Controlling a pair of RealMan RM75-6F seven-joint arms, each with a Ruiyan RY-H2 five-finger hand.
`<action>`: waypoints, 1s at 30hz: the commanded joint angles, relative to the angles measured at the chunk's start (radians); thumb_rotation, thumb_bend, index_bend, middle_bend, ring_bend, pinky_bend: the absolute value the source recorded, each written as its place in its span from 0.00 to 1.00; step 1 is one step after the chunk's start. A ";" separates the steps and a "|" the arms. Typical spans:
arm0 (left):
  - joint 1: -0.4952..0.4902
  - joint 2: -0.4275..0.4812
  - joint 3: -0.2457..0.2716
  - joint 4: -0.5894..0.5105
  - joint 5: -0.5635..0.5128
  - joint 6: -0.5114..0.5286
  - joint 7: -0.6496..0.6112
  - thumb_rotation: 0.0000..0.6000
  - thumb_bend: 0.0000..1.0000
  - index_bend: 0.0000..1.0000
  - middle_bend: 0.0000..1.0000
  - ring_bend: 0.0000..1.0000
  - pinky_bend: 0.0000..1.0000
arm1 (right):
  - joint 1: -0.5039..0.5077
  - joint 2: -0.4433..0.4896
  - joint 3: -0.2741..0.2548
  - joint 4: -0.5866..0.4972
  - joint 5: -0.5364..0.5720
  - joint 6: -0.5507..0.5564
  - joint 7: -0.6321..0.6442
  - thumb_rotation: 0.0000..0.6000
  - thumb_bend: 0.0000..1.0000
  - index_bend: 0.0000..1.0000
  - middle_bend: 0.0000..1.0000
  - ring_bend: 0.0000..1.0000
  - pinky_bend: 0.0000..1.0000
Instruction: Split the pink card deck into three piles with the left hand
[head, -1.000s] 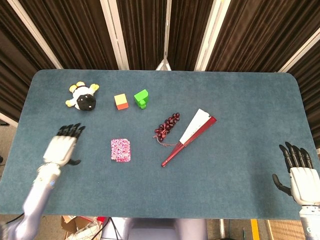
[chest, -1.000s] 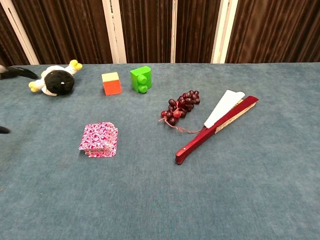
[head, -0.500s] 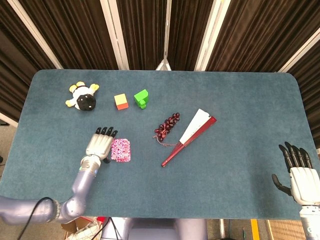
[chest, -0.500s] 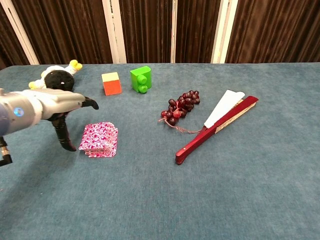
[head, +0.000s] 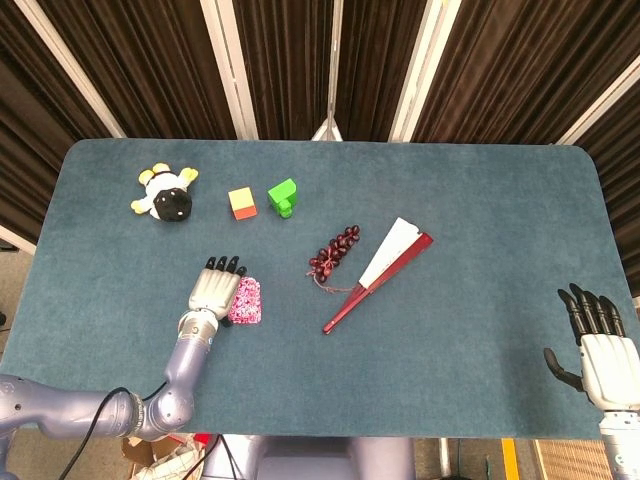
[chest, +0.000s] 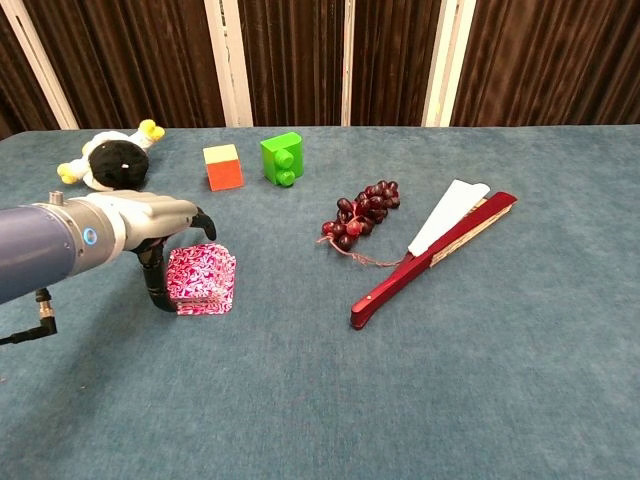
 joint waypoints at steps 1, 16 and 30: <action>-0.003 -0.005 0.002 0.006 0.001 -0.001 -0.005 1.00 0.21 0.21 0.00 0.00 0.00 | 0.000 0.000 0.000 -0.001 0.000 0.000 0.000 1.00 0.37 0.00 0.00 0.00 0.05; 0.015 -0.009 0.000 0.011 0.131 0.014 -0.132 1.00 0.38 0.48 0.00 0.00 0.02 | -0.001 0.002 0.000 -0.003 0.001 -0.001 0.003 1.00 0.37 0.00 0.00 0.00 0.05; 0.100 0.165 0.079 -0.130 0.227 0.044 -0.202 1.00 0.38 0.51 0.00 0.00 0.02 | -0.003 0.001 0.000 -0.006 0.004 0.001 -0.003 1.00 0.37 0.00 0.00 0.00 0.05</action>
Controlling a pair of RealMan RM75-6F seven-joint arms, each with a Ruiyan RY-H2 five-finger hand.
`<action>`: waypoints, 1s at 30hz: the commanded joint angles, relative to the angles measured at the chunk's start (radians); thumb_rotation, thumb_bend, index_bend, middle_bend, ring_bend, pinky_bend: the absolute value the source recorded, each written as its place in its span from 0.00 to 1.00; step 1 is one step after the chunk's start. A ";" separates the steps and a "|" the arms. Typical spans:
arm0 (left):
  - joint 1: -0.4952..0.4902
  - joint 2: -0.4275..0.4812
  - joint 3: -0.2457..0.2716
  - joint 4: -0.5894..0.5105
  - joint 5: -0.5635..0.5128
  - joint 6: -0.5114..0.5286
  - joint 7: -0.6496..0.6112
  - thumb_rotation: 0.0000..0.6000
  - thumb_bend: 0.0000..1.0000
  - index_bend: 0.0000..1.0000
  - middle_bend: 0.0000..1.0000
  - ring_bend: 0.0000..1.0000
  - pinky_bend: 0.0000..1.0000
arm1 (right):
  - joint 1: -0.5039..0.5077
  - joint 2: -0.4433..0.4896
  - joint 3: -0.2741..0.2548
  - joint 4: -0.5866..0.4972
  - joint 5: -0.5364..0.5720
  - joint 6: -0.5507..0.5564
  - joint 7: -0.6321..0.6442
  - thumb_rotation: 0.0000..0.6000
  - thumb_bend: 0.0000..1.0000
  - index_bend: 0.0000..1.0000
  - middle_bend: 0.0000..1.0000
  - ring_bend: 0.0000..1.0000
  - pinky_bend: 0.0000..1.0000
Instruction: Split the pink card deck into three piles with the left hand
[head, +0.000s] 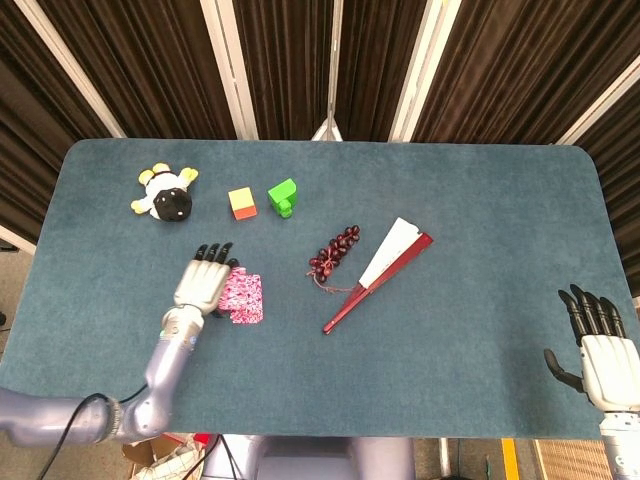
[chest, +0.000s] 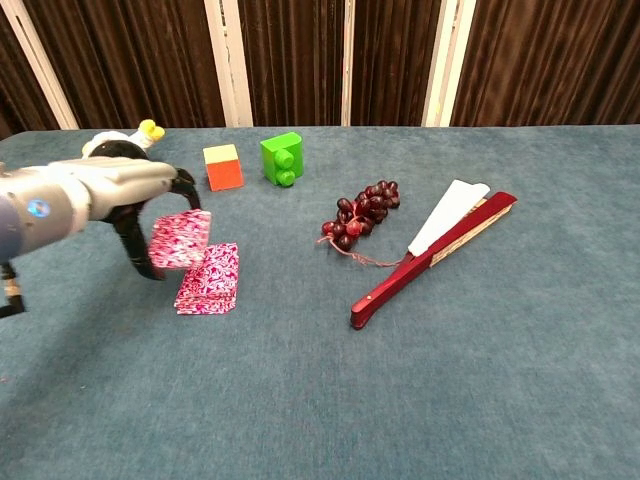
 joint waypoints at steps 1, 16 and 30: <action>0.039 0.054 0.043 -0.031 0.037 0.000 -0.036 1.00 0.38 0.50 0.00 0.00 0.02 | 0.000 0.000 0.000 0.000 0.000 0.001 -0.002 1.00 0.37 0.00 0.00 0.00 0.05; 0.100 0.073 0.127 0.046 0.062 -0.067 -0.097 1.00 0.25 0.26 0.00 0.00 0.01 | -0.001 -0.003 0.001 -0.001 0.001 0.002 -0.011 1.00 0.37 0.00 0.00 0.00 0.05; 0.106 0.104 0.117 0.012 0.024 -0.057 -0.088 1.00 0.20 0.05 0.00 0.00 0.00 | -0.001 -0.003 0.001 0.000 -0.002 0.004 -0.011 1.00 0.37 0.00 0.00 0.00 0.05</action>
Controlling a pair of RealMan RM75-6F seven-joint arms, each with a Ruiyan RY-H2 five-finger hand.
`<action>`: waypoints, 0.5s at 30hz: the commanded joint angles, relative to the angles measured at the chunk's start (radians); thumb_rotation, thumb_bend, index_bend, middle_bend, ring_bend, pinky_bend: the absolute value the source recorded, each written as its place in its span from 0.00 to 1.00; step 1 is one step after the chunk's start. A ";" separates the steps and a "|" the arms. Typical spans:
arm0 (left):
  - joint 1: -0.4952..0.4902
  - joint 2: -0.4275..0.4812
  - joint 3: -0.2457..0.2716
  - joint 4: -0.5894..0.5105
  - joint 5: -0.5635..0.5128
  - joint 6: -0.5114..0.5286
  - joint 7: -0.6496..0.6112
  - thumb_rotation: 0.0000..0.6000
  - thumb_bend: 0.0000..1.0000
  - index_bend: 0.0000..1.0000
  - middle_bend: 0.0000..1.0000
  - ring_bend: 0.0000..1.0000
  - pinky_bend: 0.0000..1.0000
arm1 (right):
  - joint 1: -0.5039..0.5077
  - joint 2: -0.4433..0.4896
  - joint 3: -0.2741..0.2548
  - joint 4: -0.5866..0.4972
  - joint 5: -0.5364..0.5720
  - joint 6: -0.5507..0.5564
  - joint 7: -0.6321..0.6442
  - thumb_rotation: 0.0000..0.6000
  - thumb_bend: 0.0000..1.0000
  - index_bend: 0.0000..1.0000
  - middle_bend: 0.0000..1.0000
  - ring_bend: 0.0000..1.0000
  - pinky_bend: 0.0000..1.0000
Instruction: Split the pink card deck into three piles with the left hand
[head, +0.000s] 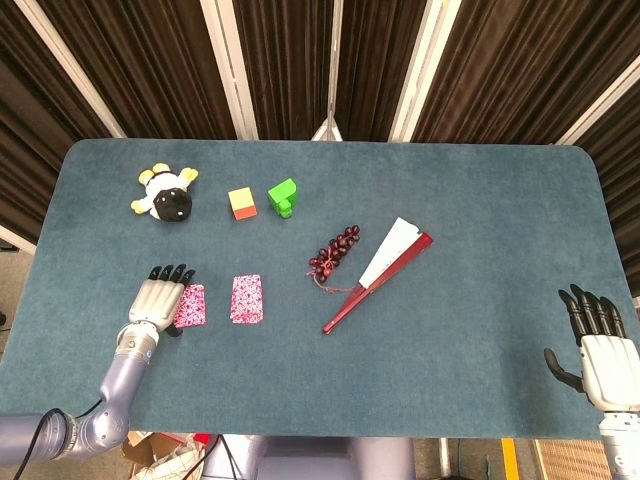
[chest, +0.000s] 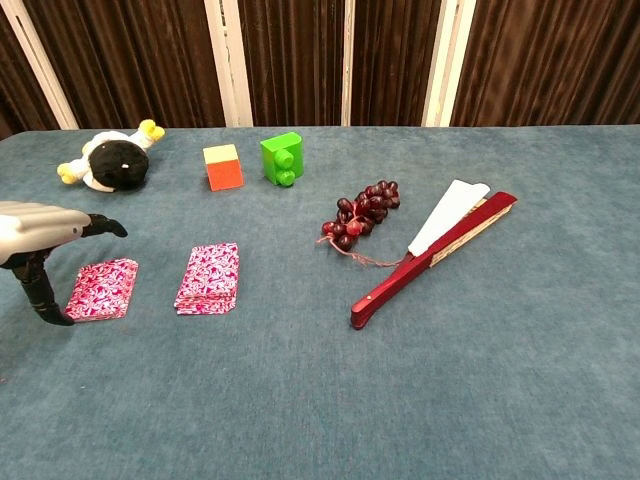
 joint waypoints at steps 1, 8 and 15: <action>0.009 0.010 -0.015 -0.018 0.016 0.007 -0.032 1.00 0.20 0.06 0.00 0.00 0.00 | 0.000 -0.001 0.000 0.000 -0.001 0.000 -0.002 1.00 0.37 0.00 0.00 0.00 0.05; -0.023 -0.009 -0.064 -0.046 0.006 0.033 -0.007 1.00 0.20 0.12 0.00 0.00 0.00 | 0.002 -0.002 0.000 -0.002 -0.001 -0.002 -0.007 1.00 0.37 0.00 0.00 0.00 0.05; -0.097 -0.092 -0.123 -0.015 -0.086 0.045 0.081 1.00 0.20 0.13 0.00 0.00 0.00 | 0.002 0.002 0.001 -0.004 0.002 -0.005 0.004 1.00 0.37 0.00 0.00 0.00 0.05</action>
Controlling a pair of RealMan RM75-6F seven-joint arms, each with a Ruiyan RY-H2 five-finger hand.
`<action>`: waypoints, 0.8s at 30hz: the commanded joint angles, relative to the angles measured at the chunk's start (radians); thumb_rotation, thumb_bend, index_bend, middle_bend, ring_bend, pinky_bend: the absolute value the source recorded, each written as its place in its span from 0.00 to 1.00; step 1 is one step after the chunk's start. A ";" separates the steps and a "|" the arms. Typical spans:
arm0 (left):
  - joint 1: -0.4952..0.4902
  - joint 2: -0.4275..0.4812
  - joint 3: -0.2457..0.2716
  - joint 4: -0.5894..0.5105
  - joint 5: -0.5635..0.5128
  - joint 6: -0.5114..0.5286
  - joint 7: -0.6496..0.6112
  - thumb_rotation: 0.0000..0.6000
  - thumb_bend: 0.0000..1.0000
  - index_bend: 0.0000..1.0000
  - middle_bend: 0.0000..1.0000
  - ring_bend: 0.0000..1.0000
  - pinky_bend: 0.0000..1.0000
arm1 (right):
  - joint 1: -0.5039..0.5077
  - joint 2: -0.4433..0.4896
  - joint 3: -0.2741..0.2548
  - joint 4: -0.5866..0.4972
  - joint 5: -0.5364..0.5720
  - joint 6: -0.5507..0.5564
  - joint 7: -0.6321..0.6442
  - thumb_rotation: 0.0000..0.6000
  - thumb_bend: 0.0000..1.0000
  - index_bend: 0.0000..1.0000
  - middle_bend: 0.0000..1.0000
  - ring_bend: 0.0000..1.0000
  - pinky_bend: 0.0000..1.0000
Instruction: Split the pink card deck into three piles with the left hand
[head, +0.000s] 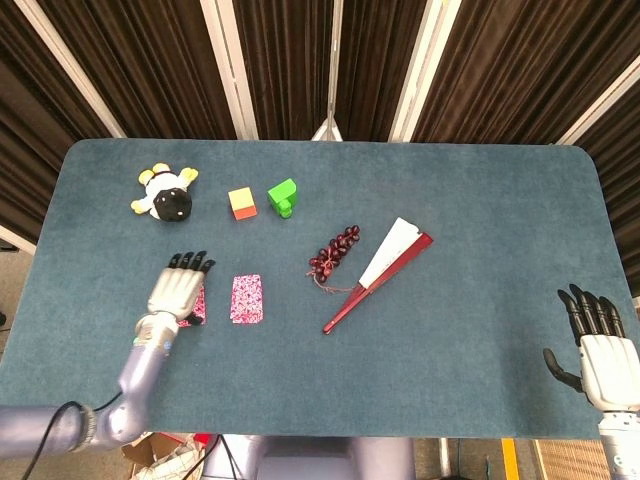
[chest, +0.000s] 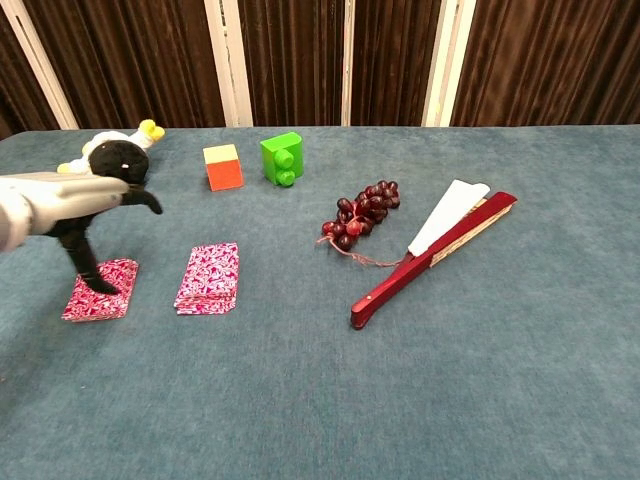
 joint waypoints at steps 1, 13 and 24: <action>-0.047 -0.055 -0.040 0.030 -0.061 0.005 0.046 1.00 0.20 0.14 0.00 0.00 0.00 | 0.000 0.000 0.000 0.001 -0.001 -0.001 0.004 1.00 0.37 0.00 0.00 0.00 0.05; -0.140 -0.190 -0.086 0.135 -0.187 0.011 0.138 1.00 0.20 0.19 0.00 0.00 0.00 | 0.002 0.002 -0.002 0.003 -0.006 -0.003 0.020 1.00 0.37 0.00 0.00 0.00 0.05; -0.155 -0.219 -0.084 0.179 -0.210 0.004 0.151 1.00 0.23 0.25 0.00 0.00 0.00 | 0.002 0.004 -0.003 0.002 -0.006 -0.005 0.026 1.00 0.37 0.00 0.00 0.00 0.05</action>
